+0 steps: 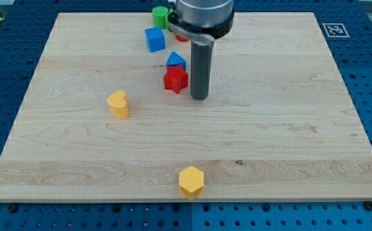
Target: Move the red star into the green blocks
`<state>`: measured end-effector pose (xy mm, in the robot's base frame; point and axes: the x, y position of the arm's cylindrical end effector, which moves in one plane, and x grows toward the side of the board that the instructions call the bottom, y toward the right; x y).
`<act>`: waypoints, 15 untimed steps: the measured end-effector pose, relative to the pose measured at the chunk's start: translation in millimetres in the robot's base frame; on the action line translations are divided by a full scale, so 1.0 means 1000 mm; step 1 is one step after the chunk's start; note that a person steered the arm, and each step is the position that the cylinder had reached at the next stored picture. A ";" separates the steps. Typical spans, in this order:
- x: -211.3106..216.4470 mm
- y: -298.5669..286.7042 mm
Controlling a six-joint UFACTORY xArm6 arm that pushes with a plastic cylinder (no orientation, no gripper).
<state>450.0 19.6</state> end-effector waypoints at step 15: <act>-0.182 -0.049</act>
<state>268.3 -29.0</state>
